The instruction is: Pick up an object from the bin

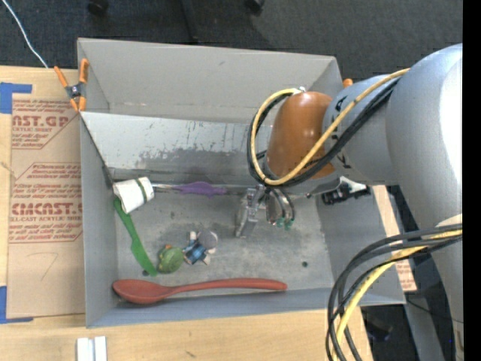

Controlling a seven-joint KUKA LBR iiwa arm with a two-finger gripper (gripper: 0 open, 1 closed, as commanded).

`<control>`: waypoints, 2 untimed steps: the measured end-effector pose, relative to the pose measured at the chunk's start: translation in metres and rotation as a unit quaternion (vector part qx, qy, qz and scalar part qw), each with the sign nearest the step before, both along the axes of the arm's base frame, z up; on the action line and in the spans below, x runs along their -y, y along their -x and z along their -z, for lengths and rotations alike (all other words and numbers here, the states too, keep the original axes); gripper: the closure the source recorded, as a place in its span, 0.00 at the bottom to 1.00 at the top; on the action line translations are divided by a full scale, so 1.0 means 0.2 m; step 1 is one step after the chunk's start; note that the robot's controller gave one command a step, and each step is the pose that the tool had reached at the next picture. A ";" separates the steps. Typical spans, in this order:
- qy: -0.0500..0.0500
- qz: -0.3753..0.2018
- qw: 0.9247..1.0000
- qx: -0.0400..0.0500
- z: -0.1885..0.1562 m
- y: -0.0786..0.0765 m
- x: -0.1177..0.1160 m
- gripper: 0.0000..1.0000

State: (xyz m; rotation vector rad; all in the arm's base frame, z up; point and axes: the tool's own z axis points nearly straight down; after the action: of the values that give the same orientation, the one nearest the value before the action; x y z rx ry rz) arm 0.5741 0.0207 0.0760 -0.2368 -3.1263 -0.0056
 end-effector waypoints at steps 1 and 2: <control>0.000 0.000 1.000 0.000 -0.12 0.00 0.00 1.00; 0.000 0.000 1.000 0.002 -0.22 -0.01 0.00 1.00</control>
Offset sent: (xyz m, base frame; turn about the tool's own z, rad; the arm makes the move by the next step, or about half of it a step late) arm 0.0001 0.0001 0.0244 0.0000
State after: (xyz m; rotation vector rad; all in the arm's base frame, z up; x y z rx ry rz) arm 0.5752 0.0206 0.1204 -0.2374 -3.1300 -0.0068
